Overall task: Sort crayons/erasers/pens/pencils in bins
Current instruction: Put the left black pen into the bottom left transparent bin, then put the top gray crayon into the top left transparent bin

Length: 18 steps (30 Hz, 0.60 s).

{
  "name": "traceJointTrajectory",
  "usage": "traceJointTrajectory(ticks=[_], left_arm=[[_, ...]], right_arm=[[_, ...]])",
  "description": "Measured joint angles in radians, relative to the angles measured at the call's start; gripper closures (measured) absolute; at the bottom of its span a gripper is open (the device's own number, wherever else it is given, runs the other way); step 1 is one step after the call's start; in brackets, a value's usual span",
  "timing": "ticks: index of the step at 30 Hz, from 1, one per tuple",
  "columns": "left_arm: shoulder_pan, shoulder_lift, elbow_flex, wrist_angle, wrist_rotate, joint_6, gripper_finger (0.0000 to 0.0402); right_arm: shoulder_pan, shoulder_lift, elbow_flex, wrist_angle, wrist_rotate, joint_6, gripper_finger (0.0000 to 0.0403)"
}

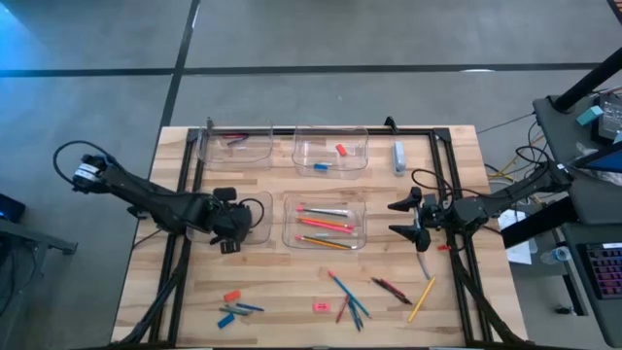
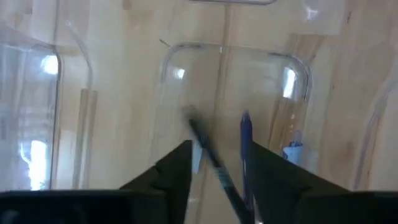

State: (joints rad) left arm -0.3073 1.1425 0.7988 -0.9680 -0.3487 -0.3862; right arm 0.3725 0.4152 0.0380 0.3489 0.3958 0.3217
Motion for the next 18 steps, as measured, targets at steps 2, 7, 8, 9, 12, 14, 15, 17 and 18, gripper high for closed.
traceJointTrajectory(ticks=[2,7,8,9,12,14,15,17,18], left_arm=[[0.0,-0.013,0.035,-0.003,0.002,-0.014,0.0242],[-0.059,-0.028,0.161,0.045,0.03,-0.026,0.0227],[-0.085,-0.027,0.18,0.075,0.03,-0.022,0.0229],[-0.111,-0.024,0.196,0.111,0.027,-0.012,0.0232],[-0.189,0.003,0.223,0.221,-0.017,0.026,0.024],[-0.237,0.02,0.228,0.301,-0.056,0.054,0.0245],[-0.262,0.026,0.225,0.349,-0.073,0.081,0.0247],[-0.314,0.026,0.186,0.464,-0.126,0.161,0.0251],[-0.338,0.022,0.15,0.52,-0.171,0.187,0.0252]], right_arm=[[0.0,0.0,-0.001,0.0,0.0,0.0,0.0078],[0.0,0.0,-0.004,0.0,0.001,0.0,0.0078],[0.0,0.0,-0.004,0.0,0.001,0.0,0.0078],[0.0,0.0,-0.004,0.002,0.0,0.001,0.0078],[0.0,0.0,-0.004,0.012,0.0,0.019,0.0078],[0.0,0.0,-0.004,0.03,0.0,0.019,0.0078],[0.0,0.0,-0.004,0.041,0.0,0.019,0.0078],[0.001,0.0,-0.004,0.063,-0.002,0.019,0.0078],[0.003,0.0,-0.003,0.077,-0.006,0.026,0.0078]])
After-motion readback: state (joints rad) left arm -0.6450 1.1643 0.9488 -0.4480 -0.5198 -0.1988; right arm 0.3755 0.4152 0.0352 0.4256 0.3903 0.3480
